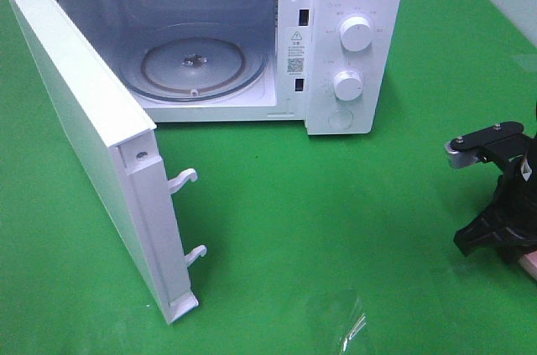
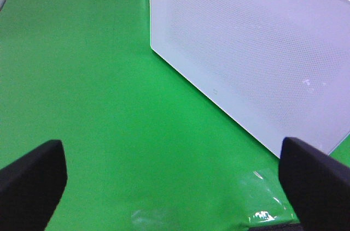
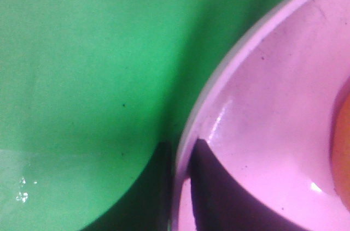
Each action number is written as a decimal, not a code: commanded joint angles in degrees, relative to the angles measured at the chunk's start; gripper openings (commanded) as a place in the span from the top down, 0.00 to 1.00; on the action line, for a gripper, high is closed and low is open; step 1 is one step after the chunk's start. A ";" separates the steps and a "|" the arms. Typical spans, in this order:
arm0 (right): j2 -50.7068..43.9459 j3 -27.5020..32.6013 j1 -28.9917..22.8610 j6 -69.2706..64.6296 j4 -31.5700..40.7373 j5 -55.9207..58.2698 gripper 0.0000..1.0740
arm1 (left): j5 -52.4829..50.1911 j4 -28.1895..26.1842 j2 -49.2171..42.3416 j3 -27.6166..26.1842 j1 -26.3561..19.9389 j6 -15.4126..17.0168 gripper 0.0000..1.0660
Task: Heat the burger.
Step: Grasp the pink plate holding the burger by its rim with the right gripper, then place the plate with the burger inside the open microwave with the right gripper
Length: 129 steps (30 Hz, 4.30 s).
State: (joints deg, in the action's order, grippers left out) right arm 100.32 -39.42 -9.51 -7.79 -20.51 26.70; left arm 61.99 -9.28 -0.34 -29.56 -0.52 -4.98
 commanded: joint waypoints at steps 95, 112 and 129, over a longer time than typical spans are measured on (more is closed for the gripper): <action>-32.31 10.77 -38.04 -19.42 -16.73 29.51 1.00 | -0.63 -0.29 -0.86 0.06 0.29 0.11 0.08; -32.31 11.69 -40.79 -17.48 -20.23 23.20 1.00 | -0.63 -0.29 -0.86 0.06 0.29 0.11 0.08; -32.31 11.69 -40.79 2.58 -24.92 12.89 1.00 | -0.63 -0.29 -0.86 0.06 0.29 0.11 0.08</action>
State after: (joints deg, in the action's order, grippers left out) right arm 68.41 -27.62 -50.31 -8.88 -40.57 41.14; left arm 61.99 -9.28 -0.34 -29.56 -0.52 -4.98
